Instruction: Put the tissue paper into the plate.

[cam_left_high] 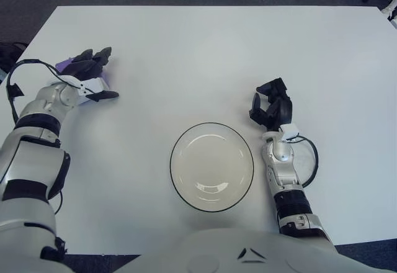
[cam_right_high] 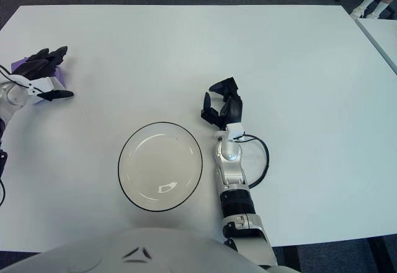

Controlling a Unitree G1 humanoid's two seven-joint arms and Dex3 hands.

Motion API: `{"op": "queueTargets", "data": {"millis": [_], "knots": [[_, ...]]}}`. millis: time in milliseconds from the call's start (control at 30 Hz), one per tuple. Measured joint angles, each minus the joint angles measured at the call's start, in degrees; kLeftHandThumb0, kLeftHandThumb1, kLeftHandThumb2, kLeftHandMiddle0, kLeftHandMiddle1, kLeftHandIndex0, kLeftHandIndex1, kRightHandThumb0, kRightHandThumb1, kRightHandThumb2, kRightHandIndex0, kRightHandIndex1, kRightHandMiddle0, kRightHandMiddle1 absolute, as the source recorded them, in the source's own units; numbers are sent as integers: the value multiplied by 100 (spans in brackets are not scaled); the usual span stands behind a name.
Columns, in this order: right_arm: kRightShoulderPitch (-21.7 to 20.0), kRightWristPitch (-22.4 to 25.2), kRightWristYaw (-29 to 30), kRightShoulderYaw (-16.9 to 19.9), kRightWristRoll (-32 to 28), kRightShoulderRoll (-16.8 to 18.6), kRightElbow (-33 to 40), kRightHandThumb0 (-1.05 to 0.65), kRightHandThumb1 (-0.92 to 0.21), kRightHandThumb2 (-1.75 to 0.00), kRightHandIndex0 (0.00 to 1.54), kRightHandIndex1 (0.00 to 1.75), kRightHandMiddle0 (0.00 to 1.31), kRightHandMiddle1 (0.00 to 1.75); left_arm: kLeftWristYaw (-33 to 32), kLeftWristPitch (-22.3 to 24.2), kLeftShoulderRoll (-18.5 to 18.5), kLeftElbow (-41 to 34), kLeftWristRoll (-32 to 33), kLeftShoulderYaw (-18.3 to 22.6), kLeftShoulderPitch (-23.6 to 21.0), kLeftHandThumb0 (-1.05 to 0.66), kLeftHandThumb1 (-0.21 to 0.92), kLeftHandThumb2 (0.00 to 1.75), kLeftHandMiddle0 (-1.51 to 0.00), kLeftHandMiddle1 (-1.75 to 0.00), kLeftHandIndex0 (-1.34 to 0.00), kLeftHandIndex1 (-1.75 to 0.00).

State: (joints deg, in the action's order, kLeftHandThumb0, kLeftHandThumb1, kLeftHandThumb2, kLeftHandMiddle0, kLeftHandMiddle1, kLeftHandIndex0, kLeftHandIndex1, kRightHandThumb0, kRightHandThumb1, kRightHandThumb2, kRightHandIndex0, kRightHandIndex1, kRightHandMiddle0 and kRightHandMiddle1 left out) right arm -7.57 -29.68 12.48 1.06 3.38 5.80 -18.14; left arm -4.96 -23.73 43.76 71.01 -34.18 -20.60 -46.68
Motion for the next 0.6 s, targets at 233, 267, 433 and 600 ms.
{"op": "queueTargets", "data": {"millis": [233, 267, 433, 600], "knots": [[6, 2, -48, 1, -2, 0, 14, -41, -56, -102, 62, 154, 42, 175, -912, 201, -49, 57, -382, -342, 112, -87, 39, 91, -2, -13, 0, -3], [7, 2, -56, 2, -3, 0, 16, -41, -56, -102, 62, 154, 42, 175, -1025, 244, -63, 71, -436, -380, 127, -83, 34, 96, -1, -25, 0, -11], [13, 3, -117, 15, -29, 0, 19, -41, -56, -102, 62, 155, 42, 175, -1516, 530, -158, 121, -575, -546, 168, -61, 16, 111, 0, -106, 0, -80], [18, 3, -173, 36, -41, 0, 18, -41, -56, -102, 62, 156, 42, 175, -1876, 967, -319, 138, -690, -665, 160, -41, 7, 128, -13, -164, -1, -154]]}}
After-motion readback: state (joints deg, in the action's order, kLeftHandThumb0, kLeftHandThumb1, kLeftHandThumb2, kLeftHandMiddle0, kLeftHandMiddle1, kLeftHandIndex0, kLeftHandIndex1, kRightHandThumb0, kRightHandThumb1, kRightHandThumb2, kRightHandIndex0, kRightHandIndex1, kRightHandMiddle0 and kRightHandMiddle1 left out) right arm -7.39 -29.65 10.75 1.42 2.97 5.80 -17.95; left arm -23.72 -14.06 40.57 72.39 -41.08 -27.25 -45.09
